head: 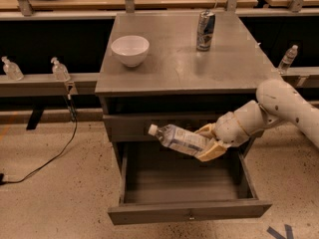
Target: Place blue plastic bottle into middle drawer
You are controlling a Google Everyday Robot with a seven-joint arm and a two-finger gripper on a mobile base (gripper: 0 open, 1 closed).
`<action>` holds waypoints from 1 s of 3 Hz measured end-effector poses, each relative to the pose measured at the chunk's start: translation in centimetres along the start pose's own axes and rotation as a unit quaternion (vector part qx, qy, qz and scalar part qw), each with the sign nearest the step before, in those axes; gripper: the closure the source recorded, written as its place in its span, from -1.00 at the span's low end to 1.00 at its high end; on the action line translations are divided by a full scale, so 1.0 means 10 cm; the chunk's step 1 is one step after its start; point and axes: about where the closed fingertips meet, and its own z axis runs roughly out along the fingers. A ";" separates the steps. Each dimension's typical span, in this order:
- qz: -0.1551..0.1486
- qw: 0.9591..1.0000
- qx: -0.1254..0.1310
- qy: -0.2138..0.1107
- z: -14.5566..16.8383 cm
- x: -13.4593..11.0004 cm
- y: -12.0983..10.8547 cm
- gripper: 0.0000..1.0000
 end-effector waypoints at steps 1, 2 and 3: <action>-0.030 0.997 0.038 0.059 0.17 0.39 0.09 1.00; -0.035 0.988 0.088 0.118 0.31 1.01 -0.01 1.00; -0.023 0.983 0.106 0.150 0.39 1.47 -0.14 1.00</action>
Offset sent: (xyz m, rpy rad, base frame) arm 0.0032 -0.0740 -0.1314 -0.3222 -0.2619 -0.1170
